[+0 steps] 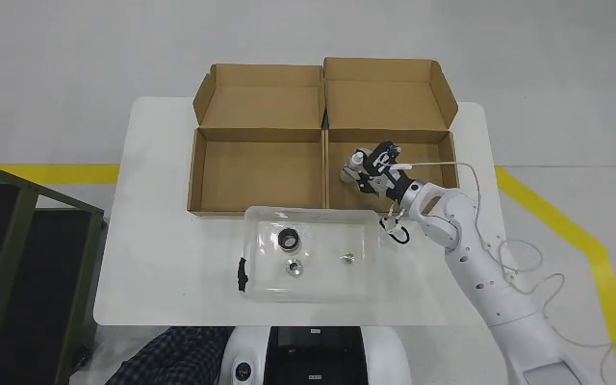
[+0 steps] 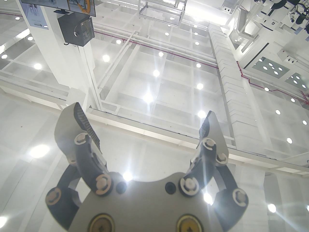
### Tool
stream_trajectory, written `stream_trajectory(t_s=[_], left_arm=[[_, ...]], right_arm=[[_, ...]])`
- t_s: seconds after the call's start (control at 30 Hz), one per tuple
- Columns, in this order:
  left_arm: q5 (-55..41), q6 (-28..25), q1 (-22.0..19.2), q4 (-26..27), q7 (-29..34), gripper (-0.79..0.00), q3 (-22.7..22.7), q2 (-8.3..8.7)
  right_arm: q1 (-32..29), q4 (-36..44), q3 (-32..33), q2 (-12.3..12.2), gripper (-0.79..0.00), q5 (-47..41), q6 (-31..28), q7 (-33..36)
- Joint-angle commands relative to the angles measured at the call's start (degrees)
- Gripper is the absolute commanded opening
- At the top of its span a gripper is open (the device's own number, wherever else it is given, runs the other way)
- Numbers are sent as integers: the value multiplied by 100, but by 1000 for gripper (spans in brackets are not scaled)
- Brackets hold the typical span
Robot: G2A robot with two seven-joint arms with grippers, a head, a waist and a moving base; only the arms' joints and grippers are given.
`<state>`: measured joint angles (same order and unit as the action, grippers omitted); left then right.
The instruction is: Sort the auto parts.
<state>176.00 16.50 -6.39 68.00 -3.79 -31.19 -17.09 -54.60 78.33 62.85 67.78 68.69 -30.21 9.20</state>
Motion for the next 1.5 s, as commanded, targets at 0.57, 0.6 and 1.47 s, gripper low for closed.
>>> stream_trajectory(t_s=[0.57,0.6,1.47], left_arm=[[0,0,0,0,0,0,0,0],[0,0,0,0,0,0,0,0],[0,0,0,0,0,0,0,0]], right_arm=[[-706,1407,767,-196,0,151,-238,171],[-797,1562,862,-220,0,152,-282,235],[-2719,4109,1359,-618,0,204,-1845,2509]])
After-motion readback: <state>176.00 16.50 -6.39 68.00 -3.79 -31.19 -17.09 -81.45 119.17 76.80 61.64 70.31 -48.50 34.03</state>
